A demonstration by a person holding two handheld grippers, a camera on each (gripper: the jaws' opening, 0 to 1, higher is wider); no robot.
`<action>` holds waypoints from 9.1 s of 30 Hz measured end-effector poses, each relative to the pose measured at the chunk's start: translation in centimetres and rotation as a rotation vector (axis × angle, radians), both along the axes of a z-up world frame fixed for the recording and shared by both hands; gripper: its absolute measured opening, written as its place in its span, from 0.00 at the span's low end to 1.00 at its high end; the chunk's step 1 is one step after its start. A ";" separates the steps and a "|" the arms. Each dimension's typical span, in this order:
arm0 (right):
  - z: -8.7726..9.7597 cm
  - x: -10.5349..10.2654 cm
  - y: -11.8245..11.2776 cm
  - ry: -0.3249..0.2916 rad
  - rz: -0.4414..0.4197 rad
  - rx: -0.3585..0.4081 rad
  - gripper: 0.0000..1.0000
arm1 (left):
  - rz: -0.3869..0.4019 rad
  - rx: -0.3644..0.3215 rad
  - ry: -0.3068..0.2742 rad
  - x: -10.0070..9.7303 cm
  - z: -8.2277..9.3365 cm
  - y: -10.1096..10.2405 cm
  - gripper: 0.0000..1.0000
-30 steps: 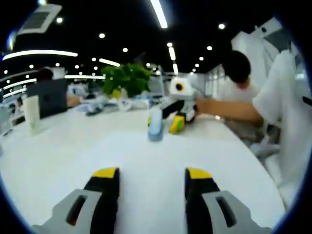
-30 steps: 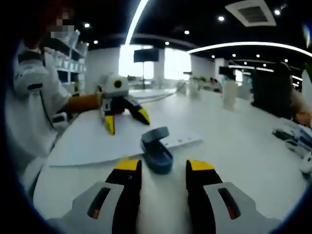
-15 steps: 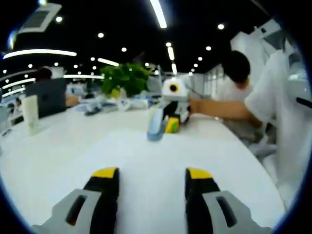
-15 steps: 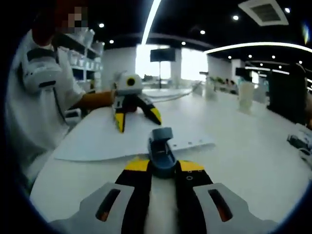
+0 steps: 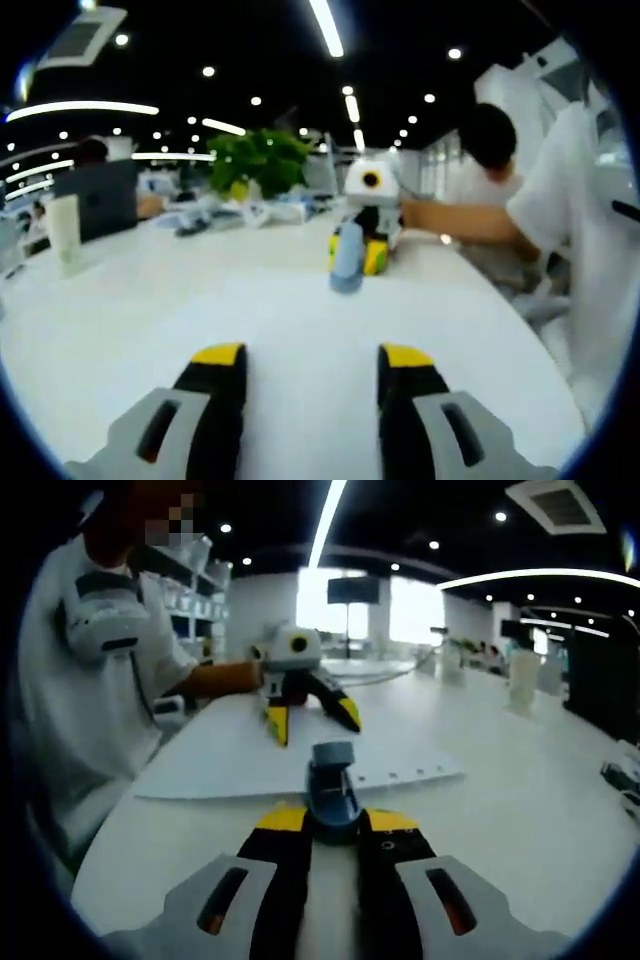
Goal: Pick up the paper insert the paper into the punch align the paper edges press the punch to punch holes
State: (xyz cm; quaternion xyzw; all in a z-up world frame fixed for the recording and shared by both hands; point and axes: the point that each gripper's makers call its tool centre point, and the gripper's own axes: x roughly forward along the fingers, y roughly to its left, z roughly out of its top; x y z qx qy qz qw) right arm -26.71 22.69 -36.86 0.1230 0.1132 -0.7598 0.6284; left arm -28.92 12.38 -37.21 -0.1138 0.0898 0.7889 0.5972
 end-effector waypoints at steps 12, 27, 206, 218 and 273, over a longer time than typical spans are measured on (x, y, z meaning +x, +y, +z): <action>0.0 -0.1 0.1 0.006 0.009 -0.001 0.23 | -0.001 0.001 0.000 0.0 0.0 0.1 0.53; 1.7 1.2 2.6 -0.052 -0.212 -0.112 0.39 | -0.012 0.064 -0.020 0.4 1.2 0.2 0.64; 4.4 -4.1 10.2 0.192 -1.109 -0.218 0.16 | -0.119 0.119 0.096 1.2 3.5 14.7 0.47; 4.4 -3.9 11.0 0.207 -1.136 -0.200 0.21 | 0.043 0.154 0.078 -0.7 7.4 7.2 0.47; -0.2 -0.1 0.3 0.015 -0.058 0.022 0.24 | 0.091 0.012 0.003 1.6 0.3 -2.3 0.47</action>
